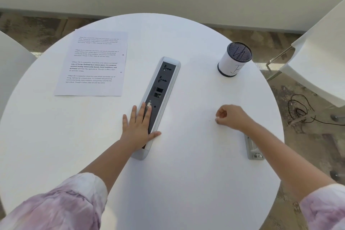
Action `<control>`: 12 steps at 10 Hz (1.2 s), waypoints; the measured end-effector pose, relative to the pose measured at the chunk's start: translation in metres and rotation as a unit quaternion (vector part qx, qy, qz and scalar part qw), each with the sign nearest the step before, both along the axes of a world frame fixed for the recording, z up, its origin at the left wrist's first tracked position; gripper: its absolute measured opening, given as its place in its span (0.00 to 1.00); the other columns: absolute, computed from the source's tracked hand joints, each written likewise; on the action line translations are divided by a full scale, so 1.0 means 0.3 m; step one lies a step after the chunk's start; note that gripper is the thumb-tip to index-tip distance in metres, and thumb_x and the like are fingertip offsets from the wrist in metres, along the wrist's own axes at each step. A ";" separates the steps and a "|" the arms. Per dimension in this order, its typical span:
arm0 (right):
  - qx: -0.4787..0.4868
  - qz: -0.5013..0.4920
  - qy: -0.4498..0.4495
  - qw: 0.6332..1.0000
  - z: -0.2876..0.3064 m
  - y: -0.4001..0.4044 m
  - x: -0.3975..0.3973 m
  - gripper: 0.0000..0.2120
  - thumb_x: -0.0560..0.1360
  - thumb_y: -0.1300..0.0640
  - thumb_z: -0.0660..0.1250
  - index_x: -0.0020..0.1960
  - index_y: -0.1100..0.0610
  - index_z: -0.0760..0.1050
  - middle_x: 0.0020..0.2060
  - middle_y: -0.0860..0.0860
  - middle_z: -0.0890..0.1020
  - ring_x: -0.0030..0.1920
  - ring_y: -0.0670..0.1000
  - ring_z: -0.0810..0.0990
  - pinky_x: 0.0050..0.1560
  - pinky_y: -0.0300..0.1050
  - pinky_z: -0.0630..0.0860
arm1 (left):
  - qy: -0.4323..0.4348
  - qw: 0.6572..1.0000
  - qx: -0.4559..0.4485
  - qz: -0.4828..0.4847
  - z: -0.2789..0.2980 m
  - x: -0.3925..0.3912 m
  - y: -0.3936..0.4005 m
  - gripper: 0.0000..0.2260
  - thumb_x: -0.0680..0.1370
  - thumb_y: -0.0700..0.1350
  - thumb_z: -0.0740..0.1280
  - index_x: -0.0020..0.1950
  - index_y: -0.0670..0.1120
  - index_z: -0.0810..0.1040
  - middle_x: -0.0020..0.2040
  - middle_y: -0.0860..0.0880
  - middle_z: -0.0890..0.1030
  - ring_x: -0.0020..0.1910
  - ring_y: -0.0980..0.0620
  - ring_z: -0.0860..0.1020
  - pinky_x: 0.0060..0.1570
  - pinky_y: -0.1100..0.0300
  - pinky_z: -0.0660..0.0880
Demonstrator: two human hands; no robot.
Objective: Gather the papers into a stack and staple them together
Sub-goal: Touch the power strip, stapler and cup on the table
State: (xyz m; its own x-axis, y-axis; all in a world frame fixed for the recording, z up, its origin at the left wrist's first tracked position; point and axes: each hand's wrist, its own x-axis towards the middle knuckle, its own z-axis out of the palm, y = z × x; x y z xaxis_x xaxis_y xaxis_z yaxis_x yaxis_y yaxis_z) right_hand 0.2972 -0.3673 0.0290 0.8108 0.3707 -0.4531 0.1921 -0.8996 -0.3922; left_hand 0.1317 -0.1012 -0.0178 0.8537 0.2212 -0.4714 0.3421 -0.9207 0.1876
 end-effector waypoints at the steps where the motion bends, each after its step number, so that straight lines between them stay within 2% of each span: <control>1: 0.029 -0.030 -0.028 0.999 -0.041 -0.039 -0.062 0.06 0.69 0.59 0.69 0.46 0.56 0.76 0.43 0.52 0.78 0.44 0.51 0.77 0.49 0.45 0.75 | -0.003 1.000 -0.004 0.001 -0.003 -0.001 0.000 0.40 0.74 0.67 0.51 0.73 0.50 0.31 0.74 0.52 0.31 0.74 0.45 0.33 0.71 0.41 0.39; 2: 0.030 -0.025 -0.068 0.997 -0.055 -0.044 -0.084 0.06 0.70 0.59 0.69 0.47 0.57 0.77 0.42 0.52 0.77 0.43 0.51 0.76 0.48 0.47 0.75 | -0.003 1.000 -0.004 0.001 -0.006 -0.001 0.005 0.40 0.74 0.67 0.51 0.73 0.51 0.31 0.74 0.52 0.30 0.74 0.46 0.33 0.71 0.40 0.39; 4: -0.001 -0.015 -0.084 0.996 -0.062 -0.037 -0.083 0.07 0.70 0.60 0.66 0.48 0.58 0.77 0.42 0.52 0.77 0.45 0.53 0.78 0.48 0.48 0.75 | -0.005 1.000 -0.008 0.003 -0.006 -0.002 0.004 0.40 0.74 0.67 0.52 0.73 0.51 0.31 0.74 0.52 0.30 0.74 0.46 0.33 0.70 0.40 0.38; 7: -0.016 -0.015 -0.097 0.995 -0.060 -0.033 -0.077 0.05 0.71 0.60 0.64 0.43 0.58 0.79 0.39 0.50 0.78 0.44 0.53 0.78 0.43 0.43 0.73 | -0.001 1.000 0.002 0.002 -0.008 -0.003 0.002 0.40 0.74 0.68 0.51 0.72 0.51 0.29 0.74 0.52 0.30 0.74 0.46 0.33 0.71 0.41 0.39; 10: -0.077 0.036 -0.110 0.990 -0.064 -0.013 -0.077 0.06 0.72 0.62 0.62 0.45 0.61 0.76 0.44 0.56 0.77 0.43 0.57 0.77 0.40 0.44 0.69 | 0.001 1.000 -0.005 0.003 -0.005 -0.003 0.001 0.40 0.74 0.68 0.51 0.73 0.51 0.30 0.74 0.52 0.30 0.74 0.46 0.33 0.71 0.41 0.38; 11: -0.093 0.048 -0.109 0.988 -0.070 -0.003 -0.078 0.05 0.73 0.63 0.61 0.45 0.62 0.75 0.45 0.58 0.77 0.40 0.56 0.74 0.39 0.43 0.66 | 0.002 1.000 -0.004 0.003 -0.004 -0.002 0.000 0.40 0.74 0.68 0.51 0.73 0.51 0.30 0.74 0.53 0.30 0.74 0.46 0.33 0.71 0.41 0.38; 12: -0.087 0.029 -0.057 0.994 -0.065 -0.008 -0.062 0.03 0.72 0.61 0.61 0.41 0.59 0.73 0.45 0.58 0.78 0.39 0.55 0.74 0.38 0.43 0.67 | 0.005 1.000 -0.006 0.004 -0.002 -0.002 0.003 0.40 0.74 0.68 0.51 0.73 0.51 0.30 0.74 0.53 0.30 0.74 0.46 0.33 0.71 0.41 0.38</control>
State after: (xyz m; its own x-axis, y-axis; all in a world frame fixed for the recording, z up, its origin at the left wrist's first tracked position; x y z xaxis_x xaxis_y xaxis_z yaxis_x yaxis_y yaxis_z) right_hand 0.2787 -0.3697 0.0097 0.8399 0.3425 -0.4210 0.2799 -0.9380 -0.2047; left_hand 0.1312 -0.1002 -0.0184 0.8473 0.2230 -0.4821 0.3521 -0.9154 0.1953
